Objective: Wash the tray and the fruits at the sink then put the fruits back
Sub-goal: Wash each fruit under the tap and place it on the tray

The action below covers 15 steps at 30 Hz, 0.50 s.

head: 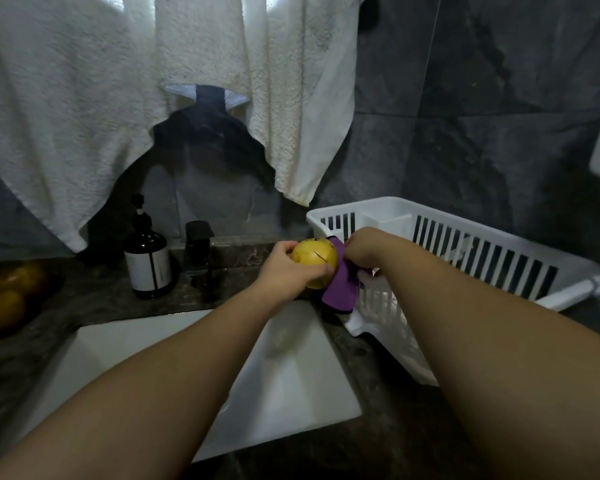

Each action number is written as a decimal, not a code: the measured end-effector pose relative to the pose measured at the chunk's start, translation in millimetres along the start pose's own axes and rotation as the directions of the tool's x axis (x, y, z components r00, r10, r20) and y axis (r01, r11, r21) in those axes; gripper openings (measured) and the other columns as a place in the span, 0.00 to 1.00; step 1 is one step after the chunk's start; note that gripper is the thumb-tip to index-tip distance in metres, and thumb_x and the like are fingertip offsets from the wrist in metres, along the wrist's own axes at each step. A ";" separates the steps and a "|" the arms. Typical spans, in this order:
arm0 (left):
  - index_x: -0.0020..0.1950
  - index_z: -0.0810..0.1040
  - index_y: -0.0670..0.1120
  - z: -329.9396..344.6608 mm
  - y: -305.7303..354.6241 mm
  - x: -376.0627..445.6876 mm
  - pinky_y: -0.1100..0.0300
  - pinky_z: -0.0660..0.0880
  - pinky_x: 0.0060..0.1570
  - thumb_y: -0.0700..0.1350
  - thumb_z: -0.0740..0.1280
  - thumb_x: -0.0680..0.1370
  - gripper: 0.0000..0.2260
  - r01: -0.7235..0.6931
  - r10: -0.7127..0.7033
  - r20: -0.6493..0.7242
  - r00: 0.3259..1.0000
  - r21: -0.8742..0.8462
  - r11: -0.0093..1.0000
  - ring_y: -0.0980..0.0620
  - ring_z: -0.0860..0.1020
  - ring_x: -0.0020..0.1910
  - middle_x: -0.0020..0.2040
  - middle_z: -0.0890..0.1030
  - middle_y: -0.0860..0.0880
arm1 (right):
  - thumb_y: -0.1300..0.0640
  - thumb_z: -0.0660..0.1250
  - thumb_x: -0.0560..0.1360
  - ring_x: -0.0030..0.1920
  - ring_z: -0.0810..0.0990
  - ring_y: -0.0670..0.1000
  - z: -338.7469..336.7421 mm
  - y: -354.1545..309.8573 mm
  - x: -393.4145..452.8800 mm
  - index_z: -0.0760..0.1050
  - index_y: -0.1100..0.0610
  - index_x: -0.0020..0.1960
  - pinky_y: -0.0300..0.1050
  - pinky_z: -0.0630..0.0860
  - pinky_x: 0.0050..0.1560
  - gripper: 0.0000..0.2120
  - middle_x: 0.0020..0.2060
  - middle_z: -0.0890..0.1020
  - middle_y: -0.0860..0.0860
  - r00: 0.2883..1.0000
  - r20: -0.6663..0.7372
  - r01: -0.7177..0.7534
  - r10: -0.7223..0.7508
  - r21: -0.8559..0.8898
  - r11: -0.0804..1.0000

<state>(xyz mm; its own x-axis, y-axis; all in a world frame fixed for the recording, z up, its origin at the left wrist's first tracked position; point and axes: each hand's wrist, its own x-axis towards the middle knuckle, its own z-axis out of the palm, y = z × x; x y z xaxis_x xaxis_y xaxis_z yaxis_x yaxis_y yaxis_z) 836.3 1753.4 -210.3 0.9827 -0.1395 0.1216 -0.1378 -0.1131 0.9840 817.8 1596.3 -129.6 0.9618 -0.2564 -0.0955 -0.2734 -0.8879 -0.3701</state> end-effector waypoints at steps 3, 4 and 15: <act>0.68 0.72 0.52 -9.9 1.9 -0.9 0.44 0.82 0.59 0.59 0.82 0.48 0.49 -0.001 0.001 -0.010 1.000 -0.039 0.999 0.47 0.81 0.58 0.61 0.78 0.49 | 0.60 0.59 0.83 0.45 0.76 0.61 -3.8 -4.4 -0.1 0.76 0.64 0.58 0.52 0.74 0.44 0.11 0.51 0.80 0.64 0.998 0.047 -0.040 0.045 -0.105 0.994; 0.68 0.72 0.52 -14.0 3.3 -1.5 0.44 0.82 0.59 0.58 0.82 0.49 0.49 -0.007 0.006 -0.020 1.000 -0.044 0.999 0.47 0.81 0.58 0.61 0.78 0.49 | 0.59 0.58 0.84 0.45 0.76 0.61 -5.6 -5.7 -2.0 0.76 0.64 0.58 0.52 0.74 0.47 0.11 0.48 0.80 0.62 0.995 0.080 -0.050 0.066 -0.180 0.982; 0.68 0.69 0.54 -78.4 17.9 -18.2 0.44 0.82 0.59 0.56 0.84 0.55 0.44 -0.059 0.053 -0.121 0.991 -0.048 0.997 0.46 0.80 0.60 0.64 0.76 0.49 | 0.51 0.64 0.81 0.62 0.77 0.58 -8.0 -49.8 -35.1 0.78 0.55 0.64 0.52 0.73 0.61 0.14 0.64 0.80 0.56 0.924 -0.172 0.380 -0.341 0.316 0.870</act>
<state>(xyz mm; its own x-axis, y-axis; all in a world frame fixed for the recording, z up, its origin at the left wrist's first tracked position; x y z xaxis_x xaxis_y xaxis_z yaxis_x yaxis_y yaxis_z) 825.6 1831.1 -184.7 0.9818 -0.0257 0.1882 -0.1894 -0.0576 0.9802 797.6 1646.4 -100.4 0.9805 0.0002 0.1966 0.1305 -0.7486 -0.6501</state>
